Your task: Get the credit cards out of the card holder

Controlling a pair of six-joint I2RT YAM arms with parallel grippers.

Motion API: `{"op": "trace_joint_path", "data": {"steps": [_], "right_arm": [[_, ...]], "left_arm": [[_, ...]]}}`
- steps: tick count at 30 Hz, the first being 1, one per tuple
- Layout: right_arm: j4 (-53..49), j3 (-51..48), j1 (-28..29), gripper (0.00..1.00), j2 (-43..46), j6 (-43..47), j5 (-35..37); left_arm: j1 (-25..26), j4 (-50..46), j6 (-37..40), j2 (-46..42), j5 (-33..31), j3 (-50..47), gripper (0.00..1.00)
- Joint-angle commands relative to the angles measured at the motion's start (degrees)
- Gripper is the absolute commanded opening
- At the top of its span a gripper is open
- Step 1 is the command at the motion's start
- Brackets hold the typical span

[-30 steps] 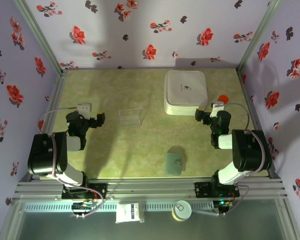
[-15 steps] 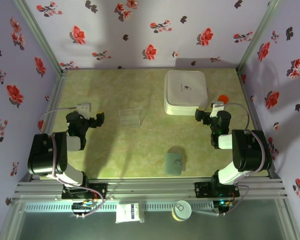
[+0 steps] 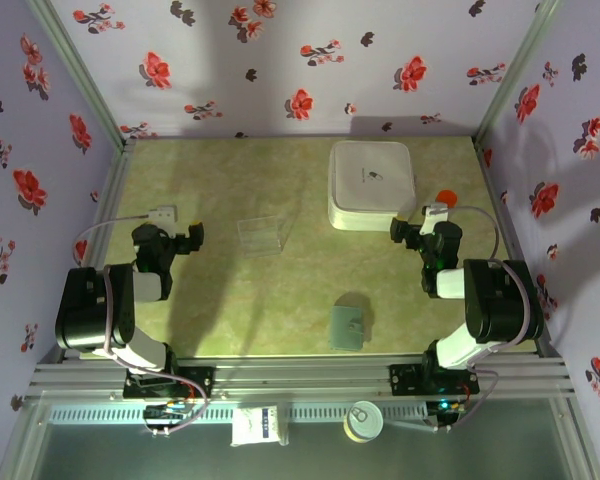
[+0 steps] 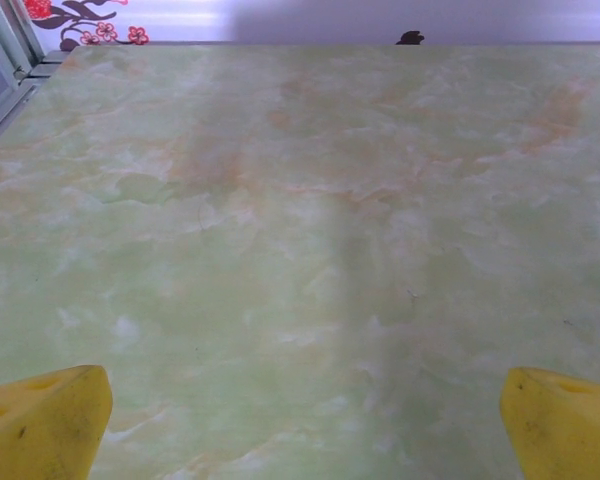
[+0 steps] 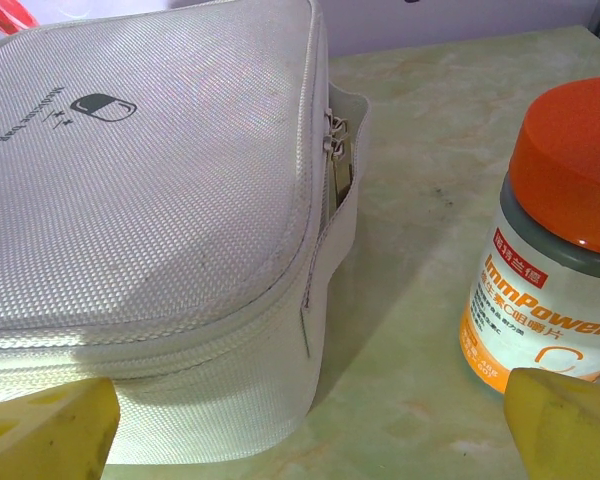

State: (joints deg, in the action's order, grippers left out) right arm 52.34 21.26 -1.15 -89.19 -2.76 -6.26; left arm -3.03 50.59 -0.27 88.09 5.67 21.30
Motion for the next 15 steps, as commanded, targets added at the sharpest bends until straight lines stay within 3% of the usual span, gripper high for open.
{"op": "trace_joint_path", "data": {"steps": [1,8,15], "right_arm": [[-1.3,0.0,-0.2,0.99,2.6,1.3,-0.6],[-20.1,5.7,2.4,0.99,10.8,2.2,1.2],[-37.7,10.8,9.6,0.96,18.0,0.5,6.4]], "left_arm": [[-0.3,1.3,-1.2,-2.9,-3.0,-0.8,1.0],[1.8,-17.2,-4.6,-11.7,-10.5,4.2,1.0],[5.2,-39.1,-10.2,-13.8,-11.8,15.6,0.96]]}}
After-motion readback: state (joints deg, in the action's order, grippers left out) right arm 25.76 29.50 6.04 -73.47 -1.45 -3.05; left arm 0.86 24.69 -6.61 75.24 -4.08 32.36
